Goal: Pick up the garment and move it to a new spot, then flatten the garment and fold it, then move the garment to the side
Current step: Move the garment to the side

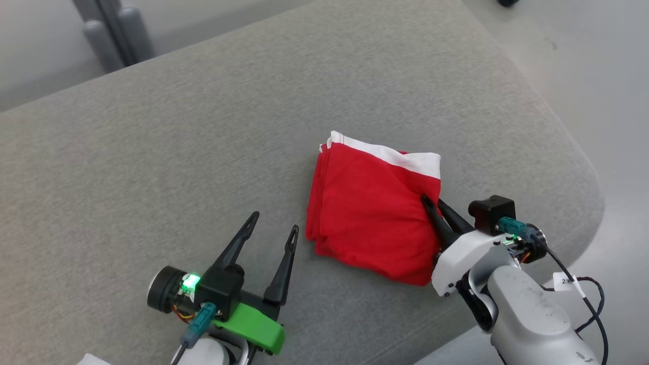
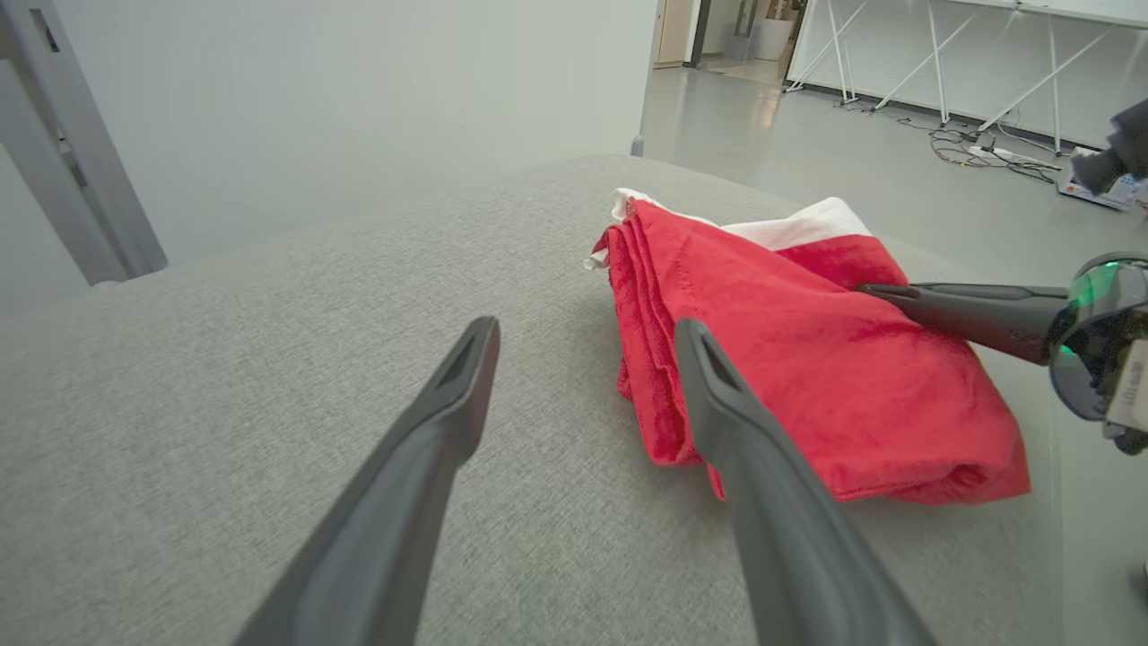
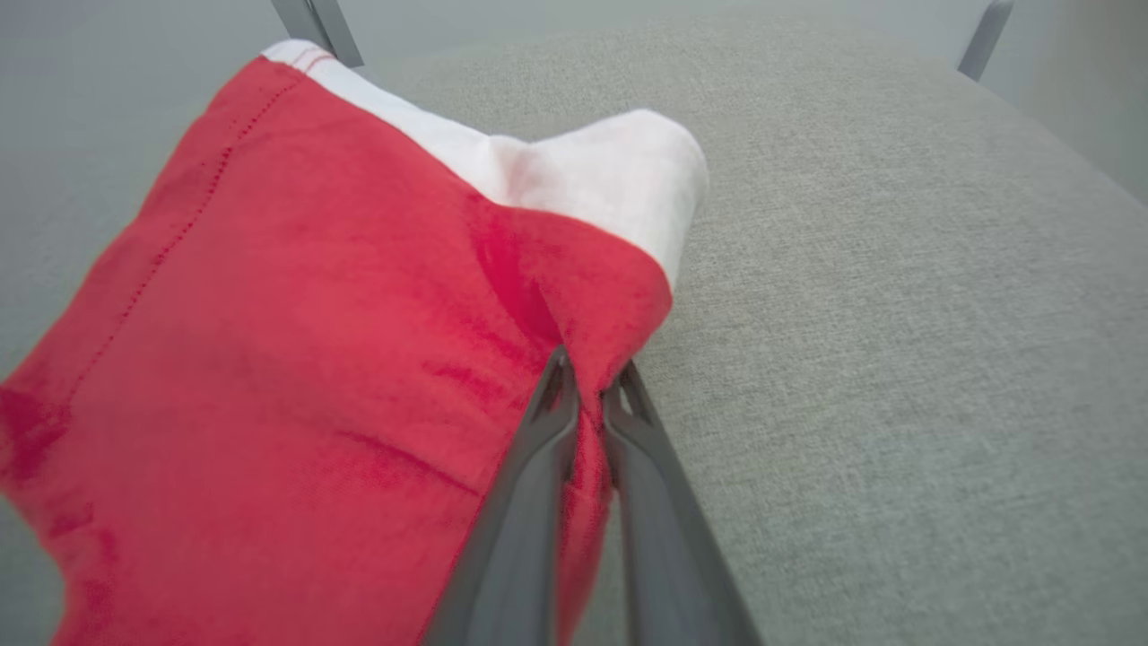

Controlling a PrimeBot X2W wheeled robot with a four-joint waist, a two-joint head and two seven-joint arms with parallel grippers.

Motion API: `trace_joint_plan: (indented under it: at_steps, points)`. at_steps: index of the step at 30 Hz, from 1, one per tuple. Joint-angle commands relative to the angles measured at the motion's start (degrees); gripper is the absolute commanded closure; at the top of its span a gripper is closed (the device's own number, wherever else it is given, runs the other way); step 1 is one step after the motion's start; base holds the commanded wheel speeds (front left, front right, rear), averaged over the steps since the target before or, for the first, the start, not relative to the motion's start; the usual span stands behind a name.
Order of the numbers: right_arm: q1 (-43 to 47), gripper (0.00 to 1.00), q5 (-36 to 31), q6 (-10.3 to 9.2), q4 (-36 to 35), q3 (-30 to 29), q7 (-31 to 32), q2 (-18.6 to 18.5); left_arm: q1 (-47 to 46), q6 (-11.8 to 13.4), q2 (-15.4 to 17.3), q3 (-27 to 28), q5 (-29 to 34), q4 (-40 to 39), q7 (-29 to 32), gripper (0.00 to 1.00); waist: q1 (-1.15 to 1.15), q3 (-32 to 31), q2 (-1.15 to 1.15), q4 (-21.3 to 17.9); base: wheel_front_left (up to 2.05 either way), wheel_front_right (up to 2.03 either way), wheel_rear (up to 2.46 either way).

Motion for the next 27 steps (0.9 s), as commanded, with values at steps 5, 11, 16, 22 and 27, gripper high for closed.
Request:
trace_joint_plan:
  at_steps: [5,11,16,22,27]
  points:
    - [0.17,1.00,-1.35,-0.09,-0.46,-0.65,-0.02,-0.15,-1.29,0.19,1.19,-1.05,-0.71,-0.31,-0.04,0.00,0.00,0.66,0.00,-7.87,0.00,0.00,0.00]
    - [-6.68,1.00,-7.29,-0.09,1.85,-4.07,-0.02,-0.14,-3.51,0.19,3.49,-2.84,-0.97,-0.64,-0.04,0.00,0.00,5.72,0.00,-4.54,0.00,0.00,0.00]
    - [-16.97,1.00,-15.19,-0.09,7.47,-10.03,0.01,-2.44,-6.26,0.19,5.51,-2.77,-1.39,-1.68,-0.03,0.00,0.00,10.81,0.00,0.17,0.00,0.00,0.00]
    - [-27.29,1.00,-24.31,-0.09,13.10,-16.43,1.96,-9.99,-9.72,0.19,6.62,-2.49,-1.78,-3.54,-0.03,0.00,0.00,16.25,0.00,6.17,0.00,0.00,0.00]
    - [-32.04,1.00,-30.28,-0.09,14.64,-22.74,3.83,-13.88,-11.74,0.19,6.85,-2.14,-2.13,-4.34,-0.03,0.00,0.00,18.96,0.00,9.75,0.00,0.00,0.00]
